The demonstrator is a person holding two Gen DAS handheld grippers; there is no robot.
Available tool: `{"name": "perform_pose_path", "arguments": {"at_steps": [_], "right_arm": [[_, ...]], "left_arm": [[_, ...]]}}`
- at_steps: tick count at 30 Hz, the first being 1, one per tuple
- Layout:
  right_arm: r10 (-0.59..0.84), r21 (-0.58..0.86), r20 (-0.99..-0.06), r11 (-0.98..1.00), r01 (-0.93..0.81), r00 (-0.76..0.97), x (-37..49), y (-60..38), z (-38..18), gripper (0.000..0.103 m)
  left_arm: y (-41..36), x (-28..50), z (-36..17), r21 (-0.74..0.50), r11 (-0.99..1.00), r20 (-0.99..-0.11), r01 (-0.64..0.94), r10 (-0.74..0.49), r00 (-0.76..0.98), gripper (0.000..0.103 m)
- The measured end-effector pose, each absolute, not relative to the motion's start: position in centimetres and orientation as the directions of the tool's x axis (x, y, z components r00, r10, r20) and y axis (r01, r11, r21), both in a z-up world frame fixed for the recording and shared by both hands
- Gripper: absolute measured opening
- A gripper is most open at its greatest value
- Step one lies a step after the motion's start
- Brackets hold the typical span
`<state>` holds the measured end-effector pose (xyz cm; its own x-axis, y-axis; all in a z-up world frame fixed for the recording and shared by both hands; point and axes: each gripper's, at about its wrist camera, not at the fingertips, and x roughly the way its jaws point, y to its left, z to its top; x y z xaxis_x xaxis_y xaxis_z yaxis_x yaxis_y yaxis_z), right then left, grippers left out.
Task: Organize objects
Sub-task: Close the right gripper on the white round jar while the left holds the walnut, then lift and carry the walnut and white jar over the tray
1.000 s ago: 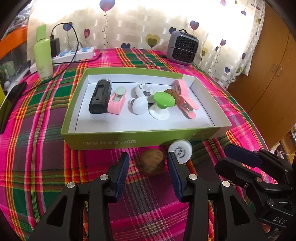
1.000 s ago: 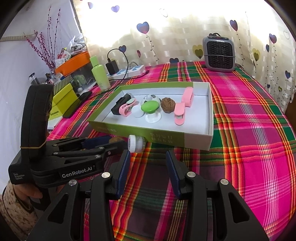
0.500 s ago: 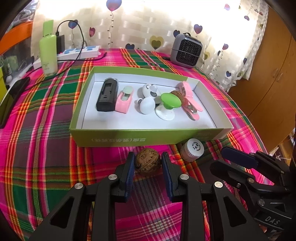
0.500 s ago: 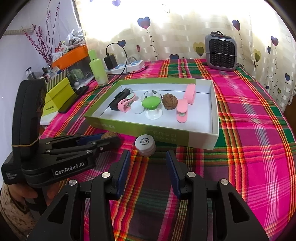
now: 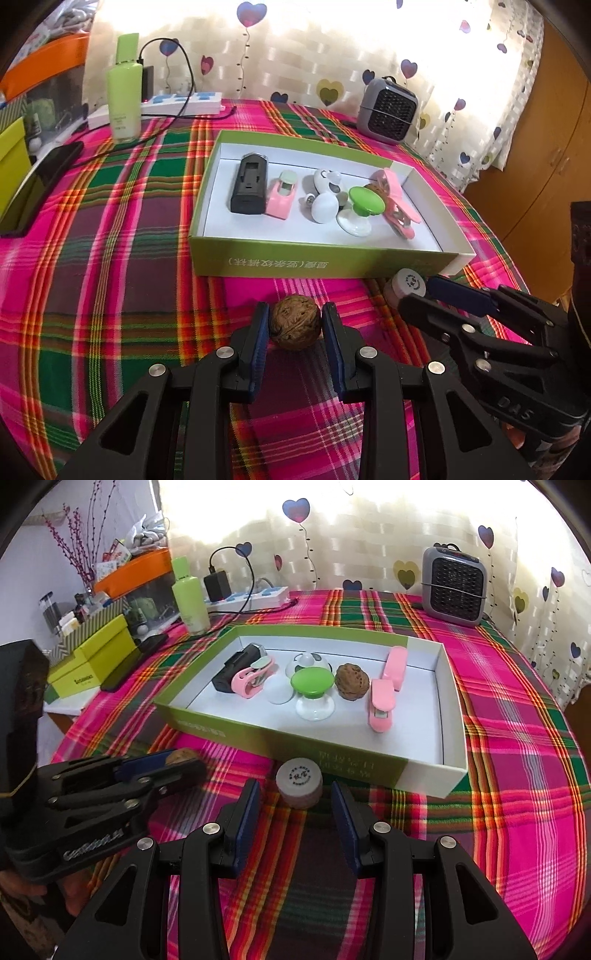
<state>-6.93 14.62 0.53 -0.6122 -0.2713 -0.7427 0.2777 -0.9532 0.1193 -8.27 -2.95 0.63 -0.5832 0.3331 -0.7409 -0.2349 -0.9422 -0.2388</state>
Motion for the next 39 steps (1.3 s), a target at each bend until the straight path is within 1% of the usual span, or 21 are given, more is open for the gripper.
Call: {"name": "perform_pose_path", "arguments": {"at_steps": [4, 9, 18, 25, 27, 30, 39], "right_arm": [[-0.206, 0.050, -0.759, -0.964, 0.261, -0.618, -7.3, 13.9, 0.1, 0.041], [-0.182, 0.030, -0.768, -0.968, 0.249, -0.615, -7.6, 13.7, -0.2, 0.041], [-0.185, 0.063, -0.773, -0.974, 0.216, -0.607, -8.1, 14.0, -0.4, 0.041], [-0.172, 0.051, -0.774, -0.976, 0.211, -0.609, -8.2, 13.7, -0.4, 0.041], [-0.171, 0.052, -0.774, -0.977, 0.208, -0.610, -8.2, 13.7, -0.4, 0.034], [-0.169, 0.048, -0.774, -0.977, 0.210, -0.611, -8.1, 13.7, -0.4, 0.029], [-0.174, 0.056, -0.768, -0.977, 0.207, -0.617, -7.8, 13.8, -0.3, 0.029]], "left_arm": [[-3.0, -8.3, 0.6, -0.245, -0.940, -0.735, -0.236, 0.339, -0.588, 0.027], [-3.1, -8.3, 0.7, -0.254, -0.938, -0.732, -0.237, 0.346, -0.587, 0.027], [-3.3, -8.4, 0.5, -0.276, -0.932, -0.726, -0.236, 0.363, -0.584, 0.027], [-3.3, -8.4, 0.5, -0.280, -0.931, -0.725, -0.235, 0.366, -0.584, 0.027], [-3.4, -8.3, 0.5, -0.279, -0.931, -0.725, -0.236, 0.365, -0.584, 0.027], [-3.4, -8.3, 0.5, -0.279, -0.931, -0.725, -0.236, 0.365, -0.584, 0.027], [-3.4, -8.3, 0.5, -0.280, -0.931, -0.724, -0.236, 0.366, -0.584, 0.027]]}}
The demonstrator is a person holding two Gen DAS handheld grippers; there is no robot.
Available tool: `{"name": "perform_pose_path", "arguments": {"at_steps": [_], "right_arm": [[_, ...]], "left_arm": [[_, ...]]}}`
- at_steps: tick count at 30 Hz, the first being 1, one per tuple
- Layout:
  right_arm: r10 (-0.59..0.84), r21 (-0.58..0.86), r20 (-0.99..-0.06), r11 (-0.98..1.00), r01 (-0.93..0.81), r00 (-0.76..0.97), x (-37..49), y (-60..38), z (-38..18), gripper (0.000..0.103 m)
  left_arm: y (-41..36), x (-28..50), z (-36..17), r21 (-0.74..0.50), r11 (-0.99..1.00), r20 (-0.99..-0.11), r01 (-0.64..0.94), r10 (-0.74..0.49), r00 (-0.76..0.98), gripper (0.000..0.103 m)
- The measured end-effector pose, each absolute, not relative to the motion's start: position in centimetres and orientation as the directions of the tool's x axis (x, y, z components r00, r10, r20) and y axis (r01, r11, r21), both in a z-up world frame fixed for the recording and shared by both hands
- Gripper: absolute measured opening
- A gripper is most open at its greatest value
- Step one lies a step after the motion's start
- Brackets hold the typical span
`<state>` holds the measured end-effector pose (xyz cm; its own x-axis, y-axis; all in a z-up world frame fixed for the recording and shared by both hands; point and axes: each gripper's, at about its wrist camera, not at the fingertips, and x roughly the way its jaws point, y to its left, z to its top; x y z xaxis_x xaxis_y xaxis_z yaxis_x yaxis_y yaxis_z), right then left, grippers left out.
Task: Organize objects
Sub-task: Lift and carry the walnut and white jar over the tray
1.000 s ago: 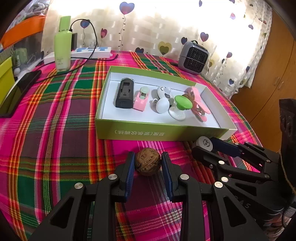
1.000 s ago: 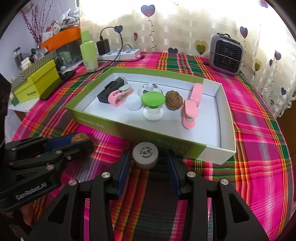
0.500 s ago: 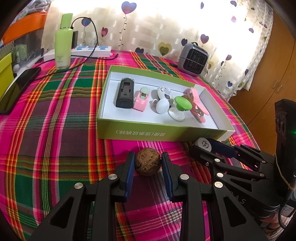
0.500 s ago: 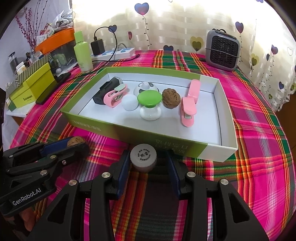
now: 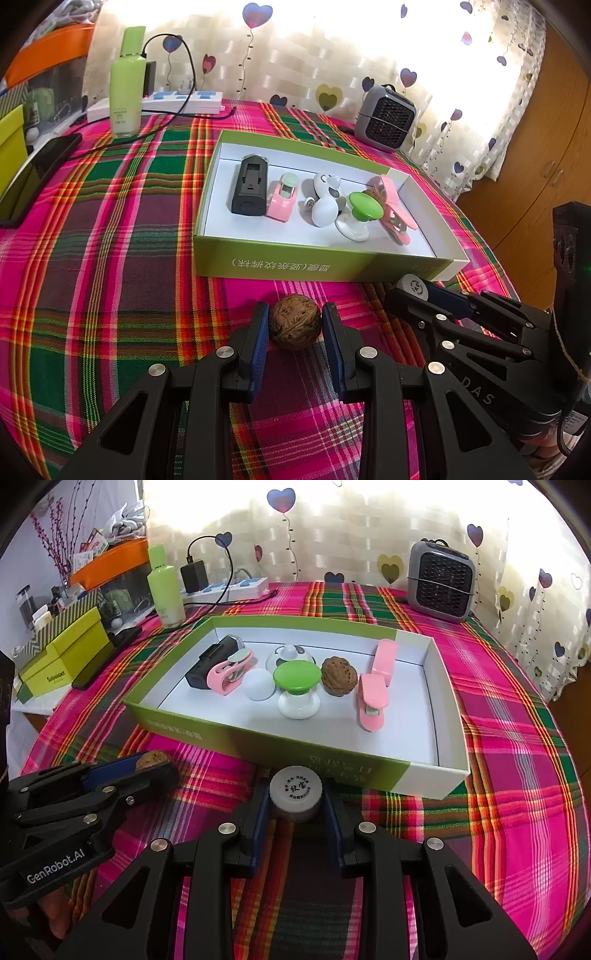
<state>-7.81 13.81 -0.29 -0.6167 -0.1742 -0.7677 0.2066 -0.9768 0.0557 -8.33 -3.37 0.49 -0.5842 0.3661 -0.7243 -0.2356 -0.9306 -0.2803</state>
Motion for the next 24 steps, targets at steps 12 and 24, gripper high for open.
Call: {"name": "perform_pose_path", "arguments": {"at_steps": [12, 24], "right_arm": [[-0.218, 0.101, -0.766, -0.970, 0.222, -0.605, -7.31, 14.13, -0.33, 0.029], [-0.245, 0.129, -0.761, -0.965, 0.230, -0.600, -6.98, 14.76, -0.14, 0.029]], "left_arm": [[-3.25, -8.28, 0.53, -0.277, -0.932, -0.725, -0.235, 0.363, -0.585, 0.027], [-3.18, -8.20, 0.60, -0.264, -0.936, -0.731, -0.231, 0.351, -0.585, 0.027]]}}
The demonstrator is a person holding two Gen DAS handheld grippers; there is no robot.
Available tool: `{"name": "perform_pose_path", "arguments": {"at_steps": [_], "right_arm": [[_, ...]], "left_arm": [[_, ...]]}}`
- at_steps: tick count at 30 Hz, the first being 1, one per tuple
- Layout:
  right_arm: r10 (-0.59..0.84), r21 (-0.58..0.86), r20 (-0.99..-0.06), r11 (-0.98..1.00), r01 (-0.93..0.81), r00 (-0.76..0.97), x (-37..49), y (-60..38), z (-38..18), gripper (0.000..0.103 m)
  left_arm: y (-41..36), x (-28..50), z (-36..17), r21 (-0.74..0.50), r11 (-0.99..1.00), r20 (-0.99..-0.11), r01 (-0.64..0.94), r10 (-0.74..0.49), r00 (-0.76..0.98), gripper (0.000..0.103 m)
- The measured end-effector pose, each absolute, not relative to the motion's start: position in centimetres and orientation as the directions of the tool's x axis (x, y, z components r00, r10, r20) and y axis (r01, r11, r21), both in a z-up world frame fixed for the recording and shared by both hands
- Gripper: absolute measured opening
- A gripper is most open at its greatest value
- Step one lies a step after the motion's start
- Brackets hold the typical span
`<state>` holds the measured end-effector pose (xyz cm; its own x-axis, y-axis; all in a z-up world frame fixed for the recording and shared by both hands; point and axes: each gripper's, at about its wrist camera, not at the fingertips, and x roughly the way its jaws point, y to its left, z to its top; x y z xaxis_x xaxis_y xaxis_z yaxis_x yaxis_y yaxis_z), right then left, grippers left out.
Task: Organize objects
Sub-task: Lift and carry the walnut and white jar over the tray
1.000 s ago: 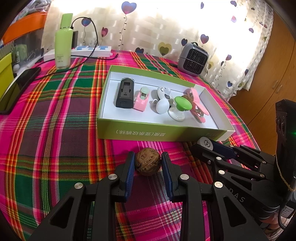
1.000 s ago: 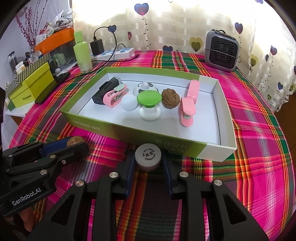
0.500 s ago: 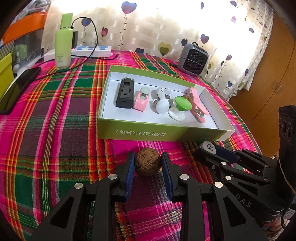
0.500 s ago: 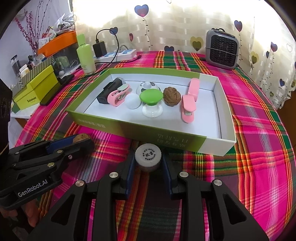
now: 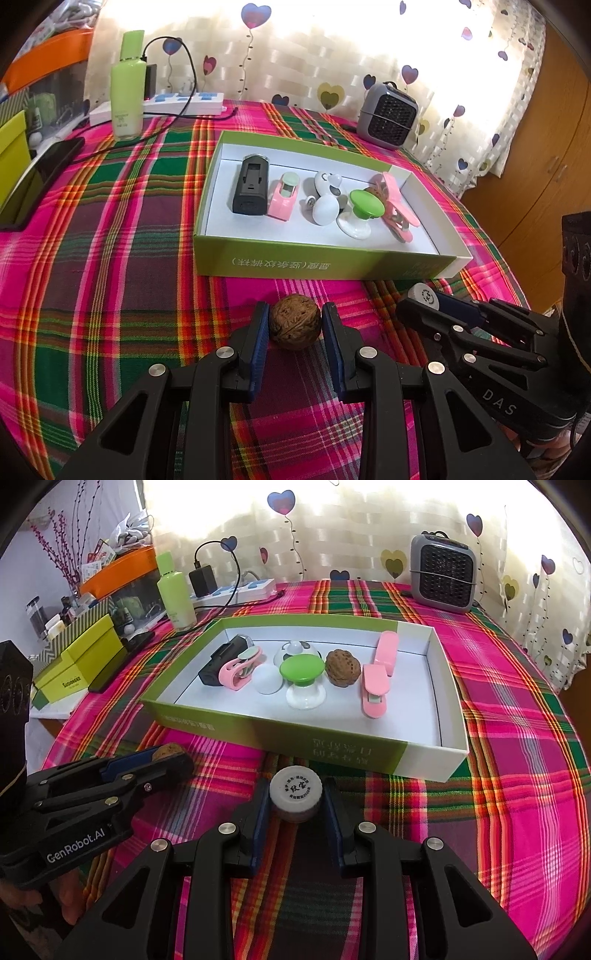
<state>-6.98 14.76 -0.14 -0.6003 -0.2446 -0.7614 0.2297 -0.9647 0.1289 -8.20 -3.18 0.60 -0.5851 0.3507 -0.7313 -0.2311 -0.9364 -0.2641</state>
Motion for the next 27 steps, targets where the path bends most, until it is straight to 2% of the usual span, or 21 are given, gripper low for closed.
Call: {"name": "perform_pose_path", "arguments": {"at_steps": [27], "right_arm": [[-0.275, 0.167, -0.702, -0.960, 0.223, -0.657, -6.5, 16.8, 2.9, 0.029]], "left_arm": [[-2.1, -7.8, 3.8, -0.260, -0.922, -0.701, -0.287, 0.384, -0.601, 0.027]]}}
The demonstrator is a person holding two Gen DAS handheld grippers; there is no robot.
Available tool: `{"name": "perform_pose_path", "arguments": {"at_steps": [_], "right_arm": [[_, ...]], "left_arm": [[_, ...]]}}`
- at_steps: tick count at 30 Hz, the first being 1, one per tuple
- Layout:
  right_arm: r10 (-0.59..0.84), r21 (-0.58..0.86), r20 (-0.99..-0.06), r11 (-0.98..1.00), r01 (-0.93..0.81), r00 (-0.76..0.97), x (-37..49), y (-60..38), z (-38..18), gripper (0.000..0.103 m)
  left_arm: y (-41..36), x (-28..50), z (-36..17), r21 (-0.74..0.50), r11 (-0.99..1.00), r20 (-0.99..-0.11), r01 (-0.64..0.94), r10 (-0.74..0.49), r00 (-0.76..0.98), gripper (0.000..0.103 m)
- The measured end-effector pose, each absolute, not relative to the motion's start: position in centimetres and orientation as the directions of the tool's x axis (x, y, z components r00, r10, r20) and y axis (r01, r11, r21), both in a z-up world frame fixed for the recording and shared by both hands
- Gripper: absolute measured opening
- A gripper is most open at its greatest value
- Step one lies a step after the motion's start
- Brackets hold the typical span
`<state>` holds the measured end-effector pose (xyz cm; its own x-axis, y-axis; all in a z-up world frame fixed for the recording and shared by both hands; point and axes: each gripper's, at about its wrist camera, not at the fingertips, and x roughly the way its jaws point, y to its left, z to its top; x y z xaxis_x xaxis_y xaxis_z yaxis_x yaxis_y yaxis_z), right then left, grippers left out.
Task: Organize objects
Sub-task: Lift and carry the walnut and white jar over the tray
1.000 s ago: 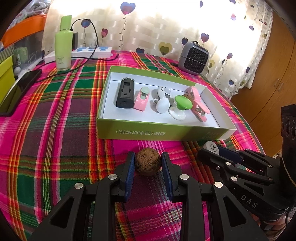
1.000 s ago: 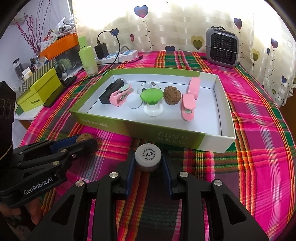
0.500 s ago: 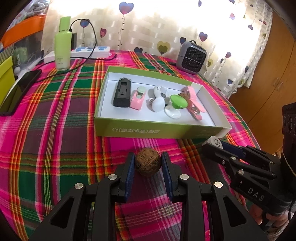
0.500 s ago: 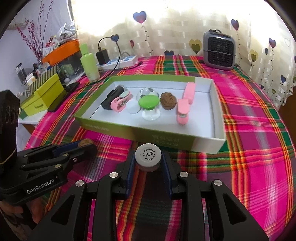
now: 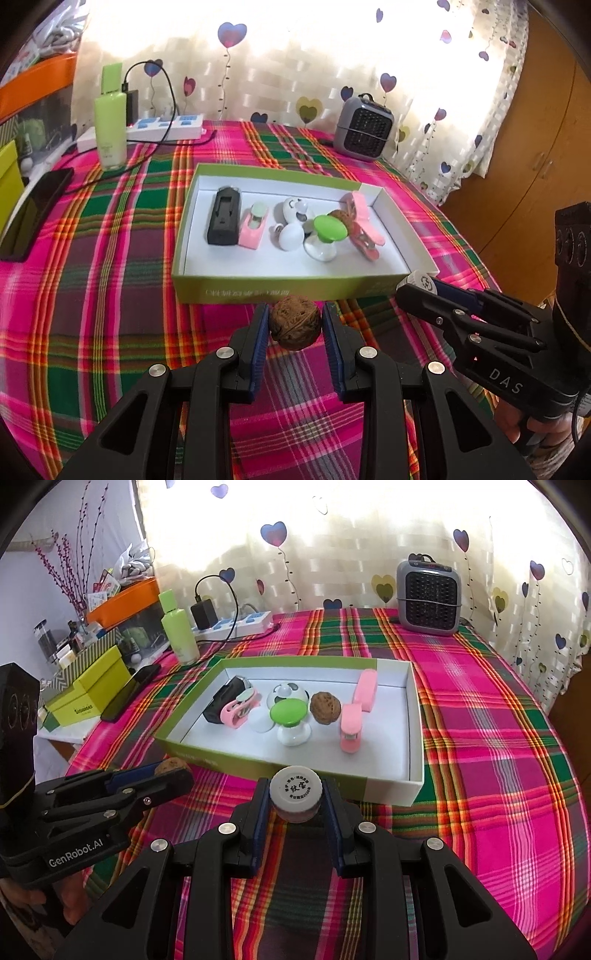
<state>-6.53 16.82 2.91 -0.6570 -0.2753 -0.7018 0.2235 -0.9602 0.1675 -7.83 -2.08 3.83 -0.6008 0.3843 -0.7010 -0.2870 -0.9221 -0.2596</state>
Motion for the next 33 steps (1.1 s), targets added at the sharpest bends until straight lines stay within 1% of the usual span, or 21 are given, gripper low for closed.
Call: {"name": "perform_pose_path", "arguments": {"at_steps": [13, 33], "right_arm": [[-0.283, 0.188, -0.687, -0.959, 0.212, -0.669, -8.6, 17.8, 3.7, 0.029], [-0.291, 0.185, -0.718, -0.956, 0.229, -0.633, -12.2, 17.9, 2.2, 0.029]], "left_arm": [[-1.9, -10.3, 5.3, -0.237, -0.929, -0.687, -0.285, 0.367, -0.627, 0.027], [-1.8, -14.3, 3.9, -0.227, -0.944, -0.723, -0.241, 0.329, -0.607, 0.027]]}}
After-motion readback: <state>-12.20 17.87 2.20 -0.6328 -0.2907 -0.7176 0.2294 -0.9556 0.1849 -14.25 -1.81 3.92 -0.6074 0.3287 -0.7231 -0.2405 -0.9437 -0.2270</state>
